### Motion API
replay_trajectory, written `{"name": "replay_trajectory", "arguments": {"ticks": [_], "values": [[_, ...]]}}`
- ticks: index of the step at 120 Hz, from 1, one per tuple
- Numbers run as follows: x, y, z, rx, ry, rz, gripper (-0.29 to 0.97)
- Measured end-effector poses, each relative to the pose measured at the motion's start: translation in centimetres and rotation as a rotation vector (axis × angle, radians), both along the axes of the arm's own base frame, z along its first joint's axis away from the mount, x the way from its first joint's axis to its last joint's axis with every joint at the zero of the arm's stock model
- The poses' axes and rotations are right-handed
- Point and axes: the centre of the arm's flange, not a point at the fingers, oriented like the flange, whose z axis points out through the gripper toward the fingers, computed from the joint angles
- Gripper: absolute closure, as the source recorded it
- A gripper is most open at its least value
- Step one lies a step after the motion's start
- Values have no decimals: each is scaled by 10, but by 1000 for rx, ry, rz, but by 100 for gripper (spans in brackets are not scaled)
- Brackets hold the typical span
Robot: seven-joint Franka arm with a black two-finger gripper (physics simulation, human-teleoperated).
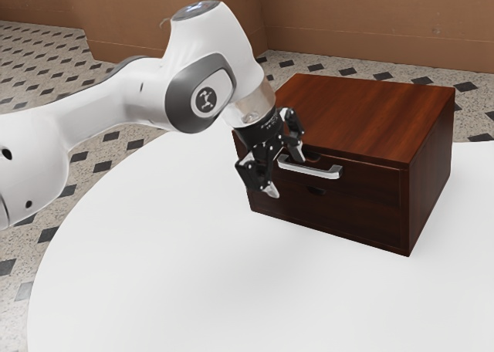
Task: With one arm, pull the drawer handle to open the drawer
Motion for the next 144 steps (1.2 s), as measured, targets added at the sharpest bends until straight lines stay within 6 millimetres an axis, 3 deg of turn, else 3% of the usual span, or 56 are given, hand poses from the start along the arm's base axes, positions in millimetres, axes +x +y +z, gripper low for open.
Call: {"name": "replay_trajectory", "arguments": {"ticks": [75, 108, 144], "values": [[-1, 1, -6, 0, 12, 5, 53], [-17, -1, -8, 5, 23, 4, 60], [-52, 0, -11, 1, 35, 9, 62]]}}
